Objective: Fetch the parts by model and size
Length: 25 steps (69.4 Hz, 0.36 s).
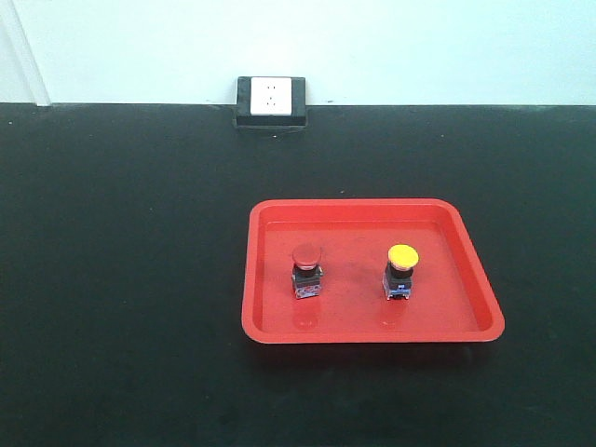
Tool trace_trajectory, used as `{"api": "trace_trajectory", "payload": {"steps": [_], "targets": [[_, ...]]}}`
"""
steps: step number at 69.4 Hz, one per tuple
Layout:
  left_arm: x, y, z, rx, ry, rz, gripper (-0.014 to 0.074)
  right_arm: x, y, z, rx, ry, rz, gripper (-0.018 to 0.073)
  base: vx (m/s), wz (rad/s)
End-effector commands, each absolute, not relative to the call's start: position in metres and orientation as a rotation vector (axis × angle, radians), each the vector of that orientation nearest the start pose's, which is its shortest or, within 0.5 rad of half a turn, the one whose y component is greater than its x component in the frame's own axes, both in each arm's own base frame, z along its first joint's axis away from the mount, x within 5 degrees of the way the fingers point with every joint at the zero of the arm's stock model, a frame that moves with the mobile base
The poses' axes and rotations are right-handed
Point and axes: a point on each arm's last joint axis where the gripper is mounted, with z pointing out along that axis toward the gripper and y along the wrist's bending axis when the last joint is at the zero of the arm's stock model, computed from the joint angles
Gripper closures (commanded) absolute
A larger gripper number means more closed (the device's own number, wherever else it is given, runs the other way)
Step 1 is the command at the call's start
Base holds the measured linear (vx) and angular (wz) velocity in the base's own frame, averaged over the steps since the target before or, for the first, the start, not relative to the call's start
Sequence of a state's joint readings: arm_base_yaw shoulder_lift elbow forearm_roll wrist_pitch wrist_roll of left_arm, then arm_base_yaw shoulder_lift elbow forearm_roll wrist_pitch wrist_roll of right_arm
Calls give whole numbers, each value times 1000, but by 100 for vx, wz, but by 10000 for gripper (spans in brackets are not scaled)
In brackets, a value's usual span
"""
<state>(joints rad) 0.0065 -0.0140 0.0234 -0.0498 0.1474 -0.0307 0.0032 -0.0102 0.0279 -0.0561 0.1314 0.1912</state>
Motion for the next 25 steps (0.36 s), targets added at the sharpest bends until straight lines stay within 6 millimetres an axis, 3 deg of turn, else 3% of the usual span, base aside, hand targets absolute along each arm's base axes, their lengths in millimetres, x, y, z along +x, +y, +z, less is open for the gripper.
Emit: {"api": "trace_trajectory", "payload": {"steps": [1, 25], "targets": [[56, 0, 201, -75, 1551, -69, 603, 56, 0, 196, 97, 1556, 92, 568, 0, 0], [56, 0, 201, -75, 1551, -69, 603, 56, 0, 197, 96, 1554, 92, 568, 0, 0]]}}
